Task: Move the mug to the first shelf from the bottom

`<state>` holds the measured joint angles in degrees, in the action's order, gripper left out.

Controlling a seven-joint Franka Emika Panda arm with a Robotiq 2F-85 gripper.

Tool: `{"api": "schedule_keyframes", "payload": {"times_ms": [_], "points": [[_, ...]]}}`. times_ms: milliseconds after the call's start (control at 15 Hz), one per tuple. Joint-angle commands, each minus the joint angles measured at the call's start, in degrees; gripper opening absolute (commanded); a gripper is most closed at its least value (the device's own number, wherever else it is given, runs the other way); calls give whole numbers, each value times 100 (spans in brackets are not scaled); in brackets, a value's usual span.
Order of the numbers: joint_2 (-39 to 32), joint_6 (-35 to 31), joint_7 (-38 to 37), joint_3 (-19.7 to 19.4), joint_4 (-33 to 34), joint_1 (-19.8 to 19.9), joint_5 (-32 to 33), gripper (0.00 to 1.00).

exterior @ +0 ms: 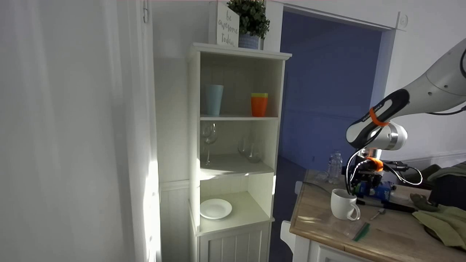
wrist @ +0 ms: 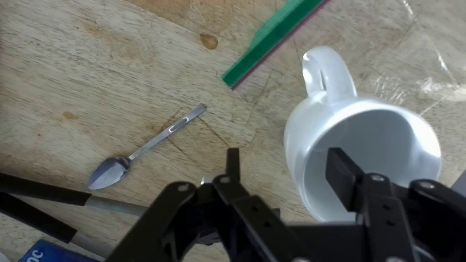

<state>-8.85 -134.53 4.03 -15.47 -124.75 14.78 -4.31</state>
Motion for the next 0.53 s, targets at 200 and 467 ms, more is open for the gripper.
{"api": "schedule_keyframes", "payload": {"times_ms": [200, 467], "points": [[-115, 66, 441, 130, 140, 120, -520, 39], [-208, 57, 498, 125, 221, 132, -589, 12]]}}
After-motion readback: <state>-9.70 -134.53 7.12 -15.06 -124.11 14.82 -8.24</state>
